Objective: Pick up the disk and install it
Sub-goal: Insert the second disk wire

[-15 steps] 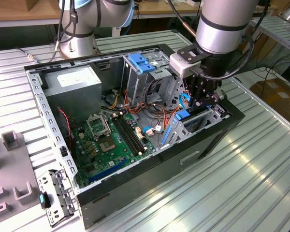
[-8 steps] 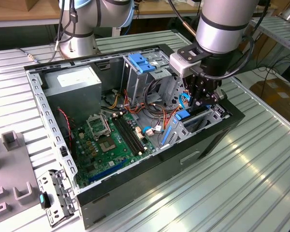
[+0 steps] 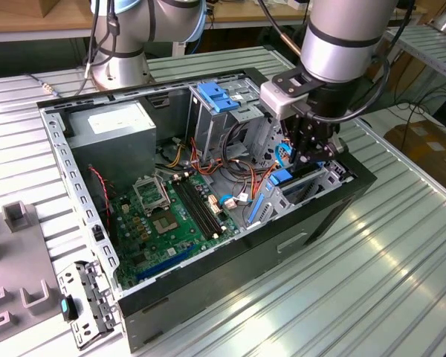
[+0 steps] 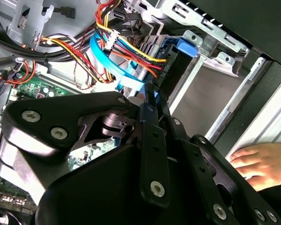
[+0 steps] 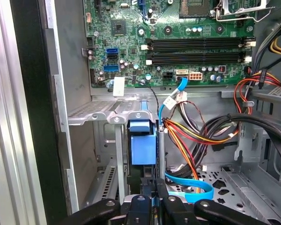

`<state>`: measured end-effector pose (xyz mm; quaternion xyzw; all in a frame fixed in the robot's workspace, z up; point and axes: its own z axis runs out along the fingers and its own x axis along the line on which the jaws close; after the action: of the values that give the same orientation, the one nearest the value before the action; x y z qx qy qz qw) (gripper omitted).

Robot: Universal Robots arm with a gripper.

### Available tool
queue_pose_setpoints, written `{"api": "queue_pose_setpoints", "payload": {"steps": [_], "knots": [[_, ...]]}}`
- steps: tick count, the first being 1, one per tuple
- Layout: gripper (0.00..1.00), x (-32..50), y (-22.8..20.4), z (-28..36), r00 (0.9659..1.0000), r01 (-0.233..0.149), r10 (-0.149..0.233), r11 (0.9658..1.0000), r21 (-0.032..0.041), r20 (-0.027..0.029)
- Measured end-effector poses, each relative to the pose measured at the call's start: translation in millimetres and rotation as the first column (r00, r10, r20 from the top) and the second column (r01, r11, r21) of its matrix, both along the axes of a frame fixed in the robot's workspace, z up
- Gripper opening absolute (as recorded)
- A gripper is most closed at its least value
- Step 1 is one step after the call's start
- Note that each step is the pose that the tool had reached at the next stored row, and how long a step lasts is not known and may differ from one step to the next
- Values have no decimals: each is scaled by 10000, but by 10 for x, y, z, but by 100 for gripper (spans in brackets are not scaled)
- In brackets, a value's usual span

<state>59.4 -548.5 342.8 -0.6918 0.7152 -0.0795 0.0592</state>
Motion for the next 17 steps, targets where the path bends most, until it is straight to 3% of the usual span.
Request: {"api": "queue_pose_setpoints", "payload": {"steps": [6,12,14,17], "knots": [[16,11,-2,-59,10000,0,0,10000,46,-56],[16,12,-2,-73,10000,7,-7,10000,59,-58],[24,12,-1,-25,10000,7,-6,10000,56,-59],[24,12,0,58,10000,7,-7,10000,51,-58]]}}
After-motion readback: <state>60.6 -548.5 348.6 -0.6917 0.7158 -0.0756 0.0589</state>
